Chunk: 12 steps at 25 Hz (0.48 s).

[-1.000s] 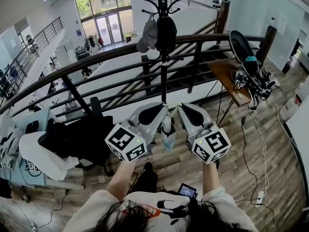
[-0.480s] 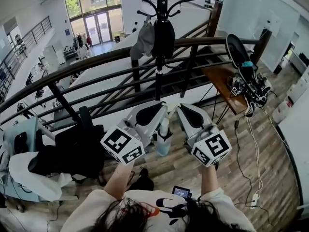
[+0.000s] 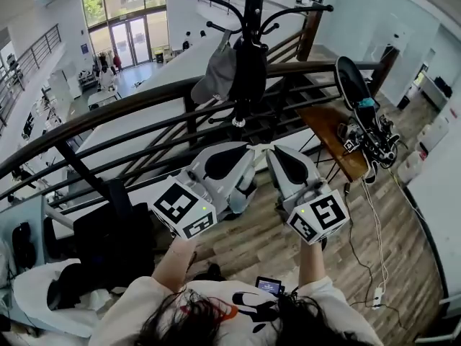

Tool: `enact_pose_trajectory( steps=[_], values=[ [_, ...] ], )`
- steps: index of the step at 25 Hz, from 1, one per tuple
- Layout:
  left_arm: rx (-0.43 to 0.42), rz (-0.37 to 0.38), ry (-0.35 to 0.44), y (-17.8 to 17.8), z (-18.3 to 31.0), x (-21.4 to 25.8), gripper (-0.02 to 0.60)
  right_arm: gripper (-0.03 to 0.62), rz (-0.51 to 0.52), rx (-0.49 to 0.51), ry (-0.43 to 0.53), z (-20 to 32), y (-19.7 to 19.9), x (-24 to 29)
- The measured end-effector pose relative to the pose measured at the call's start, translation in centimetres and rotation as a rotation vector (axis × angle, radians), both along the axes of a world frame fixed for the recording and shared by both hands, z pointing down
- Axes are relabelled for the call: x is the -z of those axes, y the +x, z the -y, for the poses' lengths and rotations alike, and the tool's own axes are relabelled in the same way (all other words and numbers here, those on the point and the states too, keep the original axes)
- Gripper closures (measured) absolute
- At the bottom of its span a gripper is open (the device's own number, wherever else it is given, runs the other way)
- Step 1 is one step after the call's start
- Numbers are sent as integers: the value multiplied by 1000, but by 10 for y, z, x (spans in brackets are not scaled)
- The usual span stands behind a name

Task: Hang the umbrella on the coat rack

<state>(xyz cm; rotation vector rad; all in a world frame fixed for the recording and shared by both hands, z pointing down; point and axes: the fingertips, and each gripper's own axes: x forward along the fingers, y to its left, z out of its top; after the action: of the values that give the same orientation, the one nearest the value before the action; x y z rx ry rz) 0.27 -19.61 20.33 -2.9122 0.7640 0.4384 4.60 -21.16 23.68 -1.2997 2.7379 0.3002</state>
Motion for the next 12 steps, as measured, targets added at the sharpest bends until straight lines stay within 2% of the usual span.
enact_pose_trajectory(
  steps=[12],
  values=[
    [-88, -22, 33, -17, 94, 16, 580, 569, -42, -92, 52, 89, -15, 17]
  ],
)
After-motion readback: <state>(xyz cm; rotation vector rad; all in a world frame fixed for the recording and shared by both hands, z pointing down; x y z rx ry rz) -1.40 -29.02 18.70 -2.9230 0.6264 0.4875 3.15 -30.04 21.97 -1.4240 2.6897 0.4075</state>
